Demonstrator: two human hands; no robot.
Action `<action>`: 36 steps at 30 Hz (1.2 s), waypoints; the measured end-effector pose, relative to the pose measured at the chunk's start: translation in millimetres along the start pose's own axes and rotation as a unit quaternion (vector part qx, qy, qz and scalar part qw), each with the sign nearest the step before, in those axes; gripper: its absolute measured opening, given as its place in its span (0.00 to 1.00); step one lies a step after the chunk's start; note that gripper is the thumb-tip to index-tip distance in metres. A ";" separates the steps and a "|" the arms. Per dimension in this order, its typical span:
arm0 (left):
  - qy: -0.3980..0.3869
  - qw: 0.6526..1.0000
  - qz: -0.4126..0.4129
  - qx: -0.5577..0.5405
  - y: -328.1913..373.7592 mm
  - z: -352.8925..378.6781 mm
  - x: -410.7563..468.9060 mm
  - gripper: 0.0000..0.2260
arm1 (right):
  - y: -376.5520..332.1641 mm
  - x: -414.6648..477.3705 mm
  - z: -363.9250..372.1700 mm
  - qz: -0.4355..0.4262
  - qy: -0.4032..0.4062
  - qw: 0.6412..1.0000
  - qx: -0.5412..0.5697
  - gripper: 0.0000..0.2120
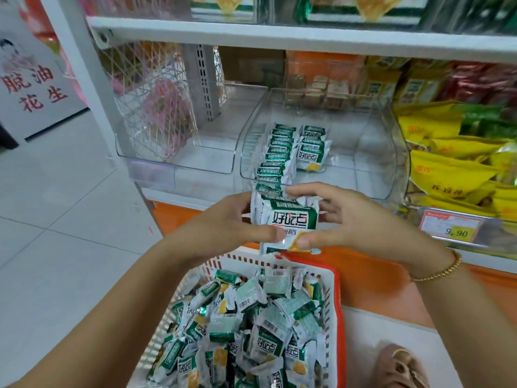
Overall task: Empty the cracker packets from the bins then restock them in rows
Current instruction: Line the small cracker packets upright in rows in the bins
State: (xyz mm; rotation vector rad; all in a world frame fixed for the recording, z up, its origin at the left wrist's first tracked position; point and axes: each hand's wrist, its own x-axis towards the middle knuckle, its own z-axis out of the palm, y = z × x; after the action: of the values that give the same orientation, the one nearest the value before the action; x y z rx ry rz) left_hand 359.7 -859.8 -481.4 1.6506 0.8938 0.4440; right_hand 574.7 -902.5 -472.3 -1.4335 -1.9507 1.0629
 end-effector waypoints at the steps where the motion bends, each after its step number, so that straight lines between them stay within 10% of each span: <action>1: 0.019 1.000 0.017 0.002 4.3 -1.2 4.7 0.25 | -5.0 4.9 -7.3 -0.004 -0.005 1.000 -0.026 0.36; 9: 0.216 0.963 0.083 -0.137 22.3 3.1 45.3 0.17 | -15.8 47.9 -50.8 0.026 0.093 0.994 -0.047 0.34; 14: 0.387 0.919 0.057 0.046 11.4 -4.8 58.9 0.17 | 20.2 88.7 -79.9 0.101 0.245 0.958 -0.113 0.31; 22: 0.376 0.903 0.071 0.194 -4.0 -5.5 61.2 0.21 | 73.1 147.2 -75.4 0.234 0.105 0.924 -0.285 0.42; 36: 0.373 0.903 0.093 0.191 -7.9 -7.7 53.7 0.19 | 50.4 132.6 -63.5 0.191 0.138 0.911 -0.338 0.30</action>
State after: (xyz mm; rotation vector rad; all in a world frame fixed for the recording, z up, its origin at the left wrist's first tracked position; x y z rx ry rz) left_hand 386.1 -814.0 -495.8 1.9601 1.4584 1.1422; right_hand 608.0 -751.2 -484.5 -2.2630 -1.9516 0.2651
